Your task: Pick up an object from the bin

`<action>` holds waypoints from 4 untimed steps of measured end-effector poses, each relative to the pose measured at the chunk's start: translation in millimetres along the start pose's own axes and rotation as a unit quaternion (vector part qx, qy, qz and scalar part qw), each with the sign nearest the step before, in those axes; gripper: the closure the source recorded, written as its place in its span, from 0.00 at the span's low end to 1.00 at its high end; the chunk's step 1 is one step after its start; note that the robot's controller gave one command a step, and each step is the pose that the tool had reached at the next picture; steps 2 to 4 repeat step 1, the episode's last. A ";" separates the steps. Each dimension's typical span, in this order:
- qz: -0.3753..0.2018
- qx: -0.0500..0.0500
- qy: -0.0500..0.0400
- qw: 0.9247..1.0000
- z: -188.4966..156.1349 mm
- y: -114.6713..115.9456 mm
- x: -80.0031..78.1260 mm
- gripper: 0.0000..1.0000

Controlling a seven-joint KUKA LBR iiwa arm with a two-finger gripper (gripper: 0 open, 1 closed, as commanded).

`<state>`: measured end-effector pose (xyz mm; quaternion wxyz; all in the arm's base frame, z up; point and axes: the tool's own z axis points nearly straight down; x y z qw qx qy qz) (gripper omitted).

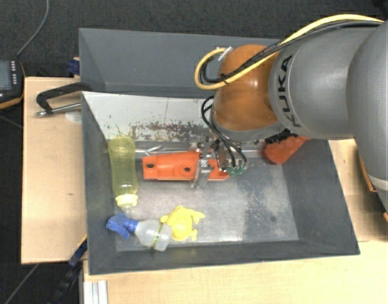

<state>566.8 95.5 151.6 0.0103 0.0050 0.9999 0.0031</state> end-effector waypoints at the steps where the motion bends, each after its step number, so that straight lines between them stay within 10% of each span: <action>1: -0.002 -0.001 -0.003 1.000 -95.7 -1.5 -10.8 1.00; 4: -0.002 -0.001 -0.003 1.000 -95.7 -1.5 -10.8 1.00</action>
Offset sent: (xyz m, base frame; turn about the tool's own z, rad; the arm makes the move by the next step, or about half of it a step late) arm 0.0000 0.0000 0.0000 0.0000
